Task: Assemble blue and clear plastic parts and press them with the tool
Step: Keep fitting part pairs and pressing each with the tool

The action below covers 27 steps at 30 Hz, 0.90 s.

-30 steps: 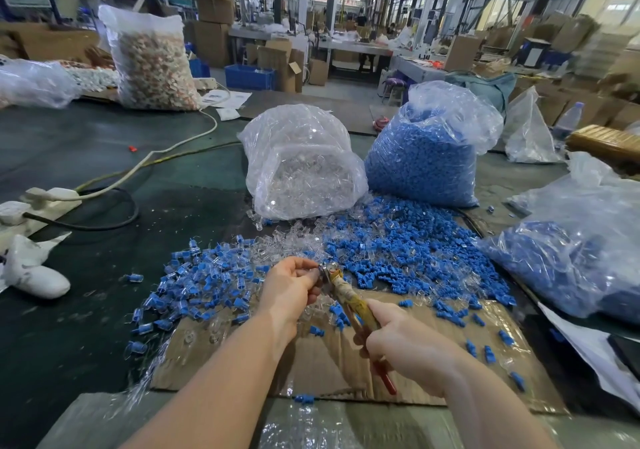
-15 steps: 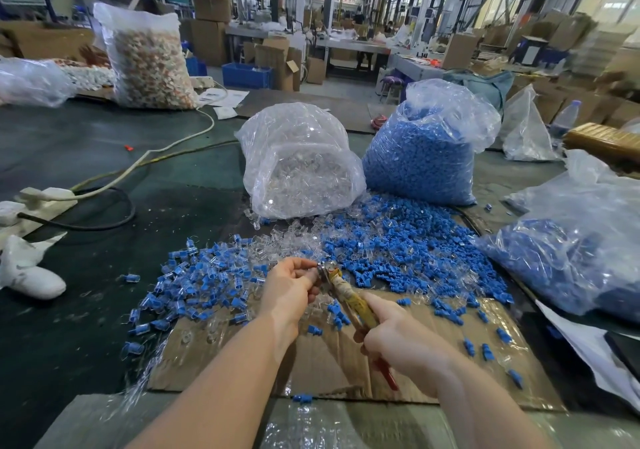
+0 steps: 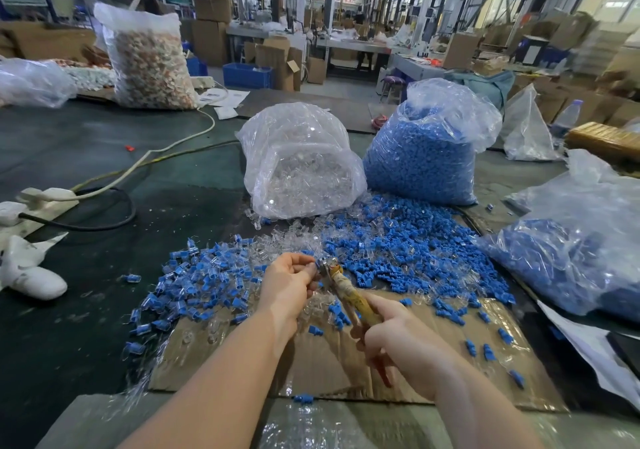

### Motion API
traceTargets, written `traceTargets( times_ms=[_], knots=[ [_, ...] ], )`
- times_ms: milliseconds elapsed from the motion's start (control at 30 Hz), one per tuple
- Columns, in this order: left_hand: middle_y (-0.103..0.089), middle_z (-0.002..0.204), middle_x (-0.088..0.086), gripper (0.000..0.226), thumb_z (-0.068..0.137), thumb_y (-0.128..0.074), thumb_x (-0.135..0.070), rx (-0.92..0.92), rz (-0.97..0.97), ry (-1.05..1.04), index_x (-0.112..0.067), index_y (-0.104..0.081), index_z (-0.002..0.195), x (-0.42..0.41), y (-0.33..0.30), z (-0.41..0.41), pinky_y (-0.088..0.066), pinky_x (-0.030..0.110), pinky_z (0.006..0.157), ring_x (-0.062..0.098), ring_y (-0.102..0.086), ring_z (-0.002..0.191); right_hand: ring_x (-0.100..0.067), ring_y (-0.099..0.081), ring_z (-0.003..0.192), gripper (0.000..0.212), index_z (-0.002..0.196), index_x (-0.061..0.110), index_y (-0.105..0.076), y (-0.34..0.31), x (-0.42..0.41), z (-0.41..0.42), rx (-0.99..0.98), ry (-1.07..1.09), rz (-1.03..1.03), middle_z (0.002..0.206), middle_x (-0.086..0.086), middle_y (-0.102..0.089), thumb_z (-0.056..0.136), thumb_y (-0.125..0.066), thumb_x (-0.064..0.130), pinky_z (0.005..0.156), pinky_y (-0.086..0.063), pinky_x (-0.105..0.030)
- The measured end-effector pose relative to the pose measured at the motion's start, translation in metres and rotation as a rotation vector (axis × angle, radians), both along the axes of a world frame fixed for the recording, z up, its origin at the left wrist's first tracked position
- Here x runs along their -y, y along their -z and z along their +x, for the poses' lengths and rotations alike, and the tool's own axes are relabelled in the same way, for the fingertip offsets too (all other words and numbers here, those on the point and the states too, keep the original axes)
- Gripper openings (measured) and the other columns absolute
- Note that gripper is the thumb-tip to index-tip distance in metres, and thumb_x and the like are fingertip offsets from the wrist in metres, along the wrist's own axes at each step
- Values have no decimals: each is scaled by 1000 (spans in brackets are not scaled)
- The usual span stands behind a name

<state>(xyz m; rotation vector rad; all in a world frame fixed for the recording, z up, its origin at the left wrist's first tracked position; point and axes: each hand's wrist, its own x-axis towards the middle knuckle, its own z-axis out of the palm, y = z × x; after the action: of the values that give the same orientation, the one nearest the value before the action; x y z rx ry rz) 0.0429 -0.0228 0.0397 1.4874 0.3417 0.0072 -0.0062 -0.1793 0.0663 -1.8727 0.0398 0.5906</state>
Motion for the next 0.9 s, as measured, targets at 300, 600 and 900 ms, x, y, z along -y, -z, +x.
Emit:
traceTargets(
  times_ms=[300,600,900],
  knots=[
    [-57,72,-11,11,94,-51,-18,125,738,-157,-22,-59,100,-31,15,-4,-36,18,46,10,-52,52,-20,-45,96,58,137,20,-40,37,32,19,399,327,-493,109,-5,-51,83,-58,6,81,-41,-35],
    [-47,85,-8,26,94,-50,-29,84,1253,-142,-35,-63,115,-65,32,-6,-39,30,78,11,-40,83,-23,-40,114,70,143,28,-29,63,65,27,461,333,-1091,123,-6,-45,85,-56,54,94,-34,-33],
    [-46,115,-6,35,93,-49,-36,25,1289,-145,-38,-50,128,-60,35,-9,-31,31,92,15,-37,107,-26,-37,125,73,148,27,-15,73,68,26,492,261,-1309,138,-9,-37,88,-27,67,105,-29,-35]
  ],
)
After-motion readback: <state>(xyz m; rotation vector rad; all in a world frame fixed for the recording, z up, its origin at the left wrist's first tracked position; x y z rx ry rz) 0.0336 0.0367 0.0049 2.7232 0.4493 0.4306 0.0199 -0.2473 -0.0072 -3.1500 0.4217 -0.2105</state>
